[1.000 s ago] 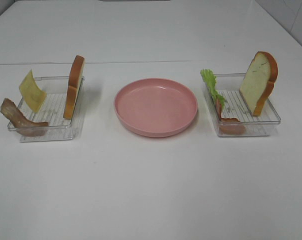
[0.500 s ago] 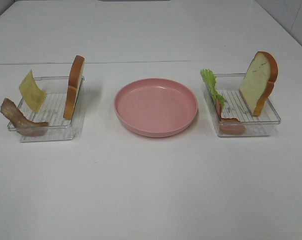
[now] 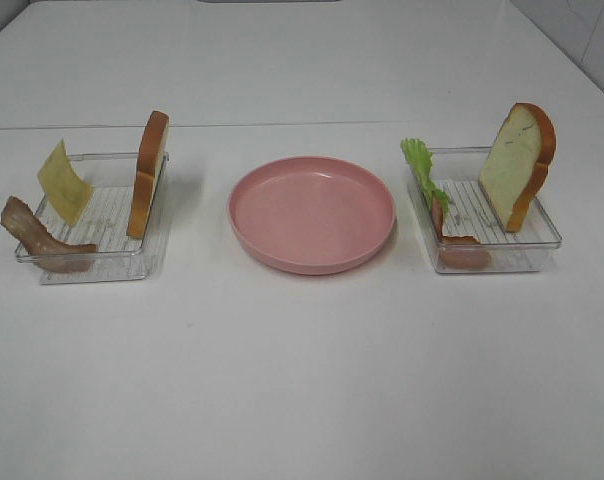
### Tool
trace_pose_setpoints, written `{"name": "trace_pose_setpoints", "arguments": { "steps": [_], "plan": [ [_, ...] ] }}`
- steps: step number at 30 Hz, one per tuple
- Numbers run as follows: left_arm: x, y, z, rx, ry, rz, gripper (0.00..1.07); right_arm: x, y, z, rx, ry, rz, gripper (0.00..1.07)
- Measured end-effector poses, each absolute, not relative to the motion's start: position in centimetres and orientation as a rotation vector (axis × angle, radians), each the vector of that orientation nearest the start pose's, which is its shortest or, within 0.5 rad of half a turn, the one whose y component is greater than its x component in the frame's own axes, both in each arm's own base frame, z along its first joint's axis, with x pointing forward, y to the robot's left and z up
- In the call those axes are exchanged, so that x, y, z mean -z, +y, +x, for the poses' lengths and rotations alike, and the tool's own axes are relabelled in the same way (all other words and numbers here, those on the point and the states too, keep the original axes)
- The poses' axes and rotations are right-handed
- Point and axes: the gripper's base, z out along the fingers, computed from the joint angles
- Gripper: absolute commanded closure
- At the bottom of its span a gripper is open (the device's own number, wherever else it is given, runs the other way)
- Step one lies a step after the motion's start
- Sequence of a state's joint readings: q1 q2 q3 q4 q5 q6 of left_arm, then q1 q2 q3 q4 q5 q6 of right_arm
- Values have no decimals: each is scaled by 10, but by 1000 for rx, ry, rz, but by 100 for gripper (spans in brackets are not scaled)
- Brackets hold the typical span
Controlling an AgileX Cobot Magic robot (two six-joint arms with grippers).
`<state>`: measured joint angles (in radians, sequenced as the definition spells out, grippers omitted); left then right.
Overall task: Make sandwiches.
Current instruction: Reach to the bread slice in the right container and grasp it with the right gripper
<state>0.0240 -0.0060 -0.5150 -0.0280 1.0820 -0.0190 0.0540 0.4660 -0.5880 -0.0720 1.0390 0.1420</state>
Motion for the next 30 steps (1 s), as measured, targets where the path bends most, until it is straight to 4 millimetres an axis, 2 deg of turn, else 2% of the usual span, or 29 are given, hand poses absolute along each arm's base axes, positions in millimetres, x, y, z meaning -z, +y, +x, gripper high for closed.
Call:
{"name": "trace_pose_setpoints", "arguments": {
  "steps": [1, 2, 3, 4, 5, 6, 7, 8, 9, 10, 11, 12, 13, 14, 15, 16, 17, 18, 19, 20, 22, 23, 25, 28, 30],
  "plan": [
    [-280, -2, -8, 30, 2044, -42, 4, -301, 0, 98, 5, 2488, 77, 9],
    [-280, -2, -8, 30, 2044, -42, 4, -301, 0, 98, 5, 2488, 77, 9],
    [-280, -2, -8, 30, 2044, -42, 4, -304, 2, 111, 4, 2523, 66, 9],
    [-280, -2, -8, 30, 2044, -42, 4, -314, 4, 142, -2, 2588, 42, 9],
    [-280, -2, -8, 30, 2044, -42, 4, -314, 4, 142, -2, 2588, 42, 9],
    [-280, -2, -8, 30, 2044, -42, 4, -319, 8, 176, -16, 2655, 12, 9],
    [-280, -2, -8, 30, 2044, -42, 4, -317, 10, 192, -23, 2690, 0, 9],
    [-280, -2, -8, 30, 2044, -42, 4, -317, 10, 192, -23, 2690, 0, 9],
    [-280, -2, -8, 30, 2044, -42, 4, -317, 13, 221, -46, 2730, -21, 9],
    [-280, -2, -8, 30, 2044, -42, 4, -317, 15, 236, -61, 2748, -28, 9],
    [-280, -2, -8, 30, 2044, -42, 4, -317, 15, 236, -61, 2748, -28, 9],
    [-280, -2, -8, 30, 2044, -42, 4, -320, 17, 261, -76, 2756, -34, 9],
    [-280, -2, -8, 30, 2044, -42, 4, -320, 19, 273, -81, 2765, -36, 9],
    [-280, -2, -8, 30, 2044, -42, 4, -320, 19, 273, -81, 2765, -36, 9],
    [-280, -2, -8, 30, 2044, -42, 4, -319, 20, 293, -86, 2779, -40, 9],
    [-280, -2, -8, 30, 2044, -42, 4, -319, 21, 304, -87, 2784, -40, 9],
    [-280, -2, -8, 30, 2044, -42, 4, -319, 21, 304, -87, 2784, -40, 9],
    [-280, -2, -8, 30, 2044, -42, 4, -316, 22, 323, -90, 2803, -40, 9],
    [-280, -2, -8, 30, 2044, -42, 4, -318, 22, 331, -90, 2802, -42, 9],
    [-280, -2, -8, 30, 2044, -42, 4, -318, 22, 331, -90, 2802, -42, 9],
    [-280, -2, -8, 30, 2044, -42, 4, -314, 24, 359, -87, 2846, -60, 9],
    [-280, -2, -8, 30, 2044, -42, 4, -314, 24, 359, -87, 2846, -60, 9],
    [-280, -2, -8, 30, 2044, -42, 4, -306, 25, 379, -84, 2853, -74, 9],
    [-280, -2, -8, 30, 2044, -42, 4, -305, 25, 384, -81, 2852, -74, 9],
    [-280, -2, -8, 30, 2044, -42, 4, -299, 26, 401, -72, 2849, -89, 10]
  ]
}}
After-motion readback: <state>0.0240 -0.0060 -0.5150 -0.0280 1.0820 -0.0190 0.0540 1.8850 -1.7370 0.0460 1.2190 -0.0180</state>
